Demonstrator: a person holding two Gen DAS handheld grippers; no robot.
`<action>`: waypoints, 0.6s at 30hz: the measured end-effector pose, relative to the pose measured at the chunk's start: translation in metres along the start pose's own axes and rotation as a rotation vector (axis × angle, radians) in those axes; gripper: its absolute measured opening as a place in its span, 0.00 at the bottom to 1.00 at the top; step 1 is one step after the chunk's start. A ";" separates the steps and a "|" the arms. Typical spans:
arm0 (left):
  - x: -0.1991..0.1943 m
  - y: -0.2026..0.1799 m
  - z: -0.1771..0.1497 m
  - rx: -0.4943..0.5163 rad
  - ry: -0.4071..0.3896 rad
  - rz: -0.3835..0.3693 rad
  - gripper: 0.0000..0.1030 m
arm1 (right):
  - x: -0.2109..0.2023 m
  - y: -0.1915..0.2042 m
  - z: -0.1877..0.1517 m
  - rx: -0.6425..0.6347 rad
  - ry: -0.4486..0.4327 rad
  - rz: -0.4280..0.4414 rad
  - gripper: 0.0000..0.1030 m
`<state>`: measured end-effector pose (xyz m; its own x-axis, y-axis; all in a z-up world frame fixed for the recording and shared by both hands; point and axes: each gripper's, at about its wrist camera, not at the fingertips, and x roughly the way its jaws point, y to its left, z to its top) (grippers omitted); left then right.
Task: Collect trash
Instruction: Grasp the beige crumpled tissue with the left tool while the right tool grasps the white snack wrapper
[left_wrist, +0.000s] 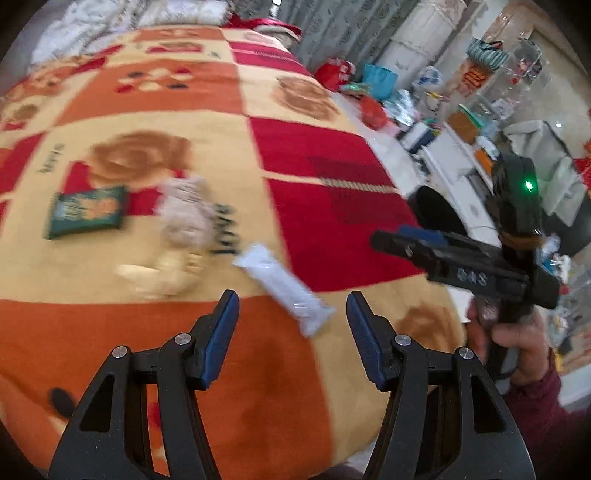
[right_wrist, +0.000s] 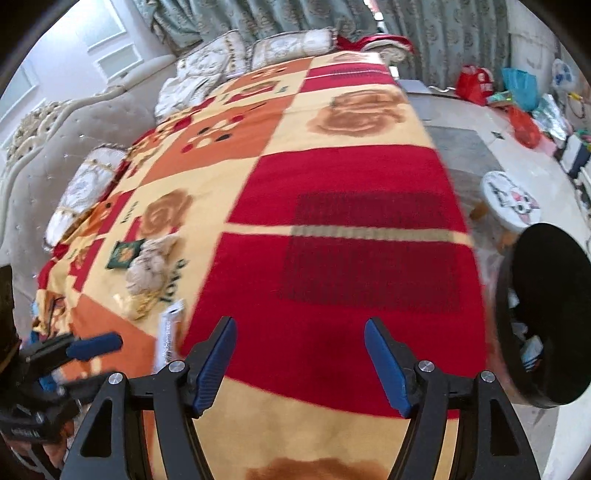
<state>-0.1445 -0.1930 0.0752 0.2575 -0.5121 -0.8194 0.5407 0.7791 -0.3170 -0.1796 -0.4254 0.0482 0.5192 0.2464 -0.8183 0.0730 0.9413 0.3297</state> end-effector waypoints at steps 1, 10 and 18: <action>-0.003 0.006 0.000 -0.001 -0.005 0.020 0.58 | 0.003 0.006 -0.001 -0.008 0.009 0.019 0.67; -0.004 0.067 0.010 -0.150 -0.043 0.156 0.58 | 0.046 0.087 -0.016 -0.225 0.070 0.074 0.49; 0.030 0.067 0.041 -0.210 -0.049 0.154 0.58 | 0.053 0.082 -0.018 -0.266 0.046 -0.010 0.20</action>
<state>-0.0683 -0.1712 0.0489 0.3654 -0.3948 -0.8430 0.3158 0.9045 -0.2867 -0.1612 -0.3310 0.0237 0.4796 0.2409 -0.8437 -0.1516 0.9699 0.1908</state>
